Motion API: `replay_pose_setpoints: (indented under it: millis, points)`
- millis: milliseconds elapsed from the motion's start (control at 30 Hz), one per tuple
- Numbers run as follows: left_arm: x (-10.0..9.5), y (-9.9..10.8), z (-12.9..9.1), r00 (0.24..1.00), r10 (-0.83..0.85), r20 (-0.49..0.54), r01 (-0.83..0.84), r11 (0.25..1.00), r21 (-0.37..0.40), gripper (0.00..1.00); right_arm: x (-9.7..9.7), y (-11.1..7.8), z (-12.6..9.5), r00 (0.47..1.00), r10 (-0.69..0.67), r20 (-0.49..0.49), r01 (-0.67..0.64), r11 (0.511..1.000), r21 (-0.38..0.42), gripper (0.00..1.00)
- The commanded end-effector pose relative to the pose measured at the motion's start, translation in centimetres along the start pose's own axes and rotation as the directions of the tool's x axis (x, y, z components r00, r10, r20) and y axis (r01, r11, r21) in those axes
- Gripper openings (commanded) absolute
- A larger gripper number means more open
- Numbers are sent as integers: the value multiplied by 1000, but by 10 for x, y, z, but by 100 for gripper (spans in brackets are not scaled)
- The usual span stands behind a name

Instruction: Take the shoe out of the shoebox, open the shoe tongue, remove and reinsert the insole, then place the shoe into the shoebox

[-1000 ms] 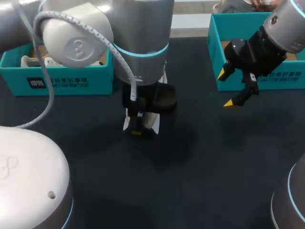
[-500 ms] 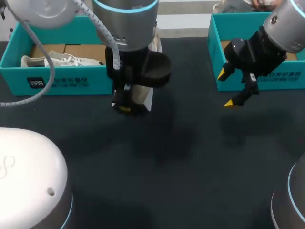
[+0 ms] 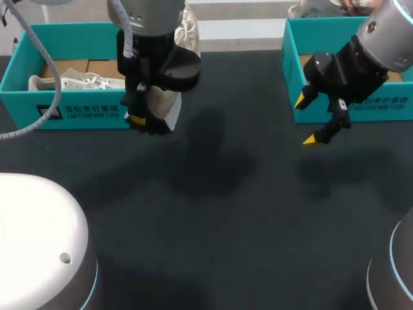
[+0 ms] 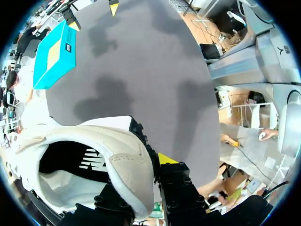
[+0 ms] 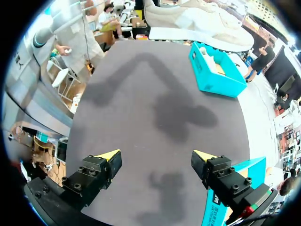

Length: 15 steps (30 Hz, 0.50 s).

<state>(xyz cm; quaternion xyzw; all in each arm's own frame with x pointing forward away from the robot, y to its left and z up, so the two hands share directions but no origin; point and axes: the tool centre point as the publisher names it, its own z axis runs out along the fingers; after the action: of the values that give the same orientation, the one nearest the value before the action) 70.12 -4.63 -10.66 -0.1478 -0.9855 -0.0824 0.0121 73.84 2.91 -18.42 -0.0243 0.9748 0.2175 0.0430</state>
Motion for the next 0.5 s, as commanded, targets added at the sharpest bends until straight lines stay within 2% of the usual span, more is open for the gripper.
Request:
replay_pose_setpoints:
  millis: [33,267,500]
  points:
    - [-25,43,-10,998,24,-54,-22,999,34,0,-1,1,1,1000,1,-2,-1,1000,3,100]
    - [-69,122,-17,995,83,-60,-77,992,103,0,-1,1,1,1000,1,-2,-1,1000,3,100]
    - [-114,205,-14,994,92,-67,-83,989,121,0,-1,1,1,1000,1,-2,-1,1000,3,100]
